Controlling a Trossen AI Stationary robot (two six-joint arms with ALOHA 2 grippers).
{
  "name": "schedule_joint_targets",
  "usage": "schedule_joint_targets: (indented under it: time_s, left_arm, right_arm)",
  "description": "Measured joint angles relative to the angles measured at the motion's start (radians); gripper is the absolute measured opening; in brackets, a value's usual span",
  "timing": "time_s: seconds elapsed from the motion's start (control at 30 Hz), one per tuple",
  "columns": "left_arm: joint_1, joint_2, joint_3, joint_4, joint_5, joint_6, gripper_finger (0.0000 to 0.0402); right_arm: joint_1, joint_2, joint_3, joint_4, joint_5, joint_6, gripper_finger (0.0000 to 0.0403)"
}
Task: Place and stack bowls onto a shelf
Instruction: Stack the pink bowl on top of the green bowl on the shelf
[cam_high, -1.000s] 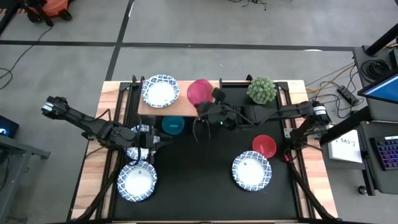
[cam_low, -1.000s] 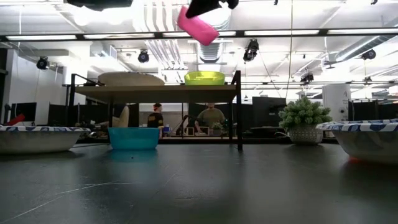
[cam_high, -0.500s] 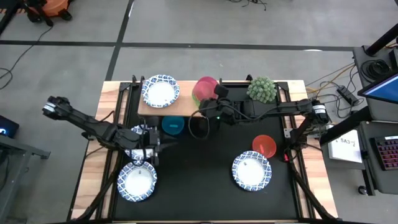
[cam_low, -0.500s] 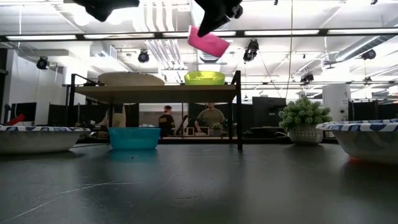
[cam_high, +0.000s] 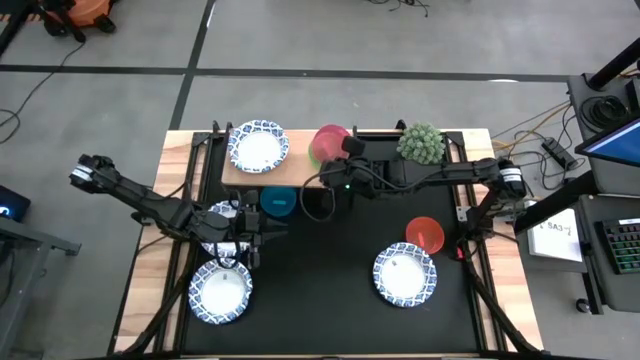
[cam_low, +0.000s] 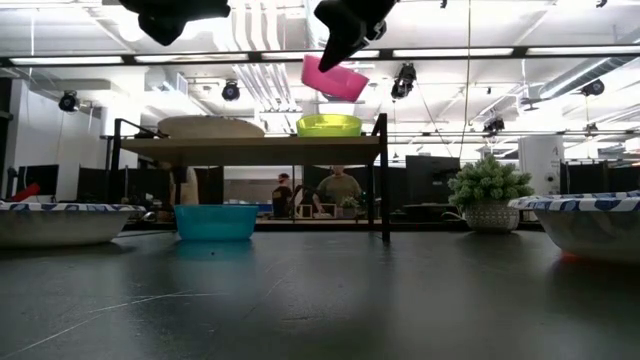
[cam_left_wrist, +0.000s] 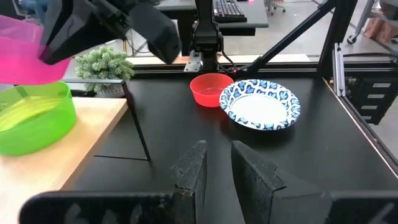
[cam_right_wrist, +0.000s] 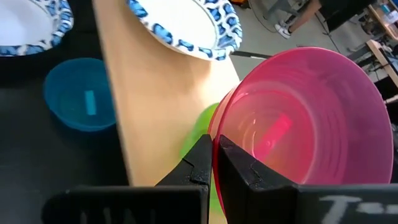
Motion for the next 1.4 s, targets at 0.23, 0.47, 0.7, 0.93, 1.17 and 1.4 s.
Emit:
schedule_joint_targets:
  time_s: [0.23,0.47,0.7,0.93,1.17,1.4]
  left_arm:
    - [0.0,0.0,0.0,0.003,-0.001,0.027,0.0057]
    - [0.0,0.0,0.0,0.004,-0.001,0.029,0.0057]
    - [0.0,0.0,0.0,0.003,-0.001,0.03,0.0057]
    - [0.0,0.0,0.0,0.0,-0.001,0.03,0.0057]
    - [0.0,0.0,0.0,-0.001,-0.001,0.029,0.0057]
    - [0.0,0.0,0.0,-0.001,-0.001,0.014,0.0057]
  right_arm:
    - [-0.029,0.0,-0.001,0.0,0.0,0.01,0.0009]
    - [-0.04,0.0,-0.001,0.012,-0.001,0.02,0.0009]
    - [-0.048,0.012,-0.001,0.038,-0.099,0.02,0.0009]
    - [-0.065,0.042,-0.002,0.05,-0.098,0.02,0.0009]
    - [-0.09,0.065,-0.002,0.053,-0.098,0.021,0.0009]
    - [-0.112,0.08,-0.002,0.051,-0.101,0.035,0.0016]
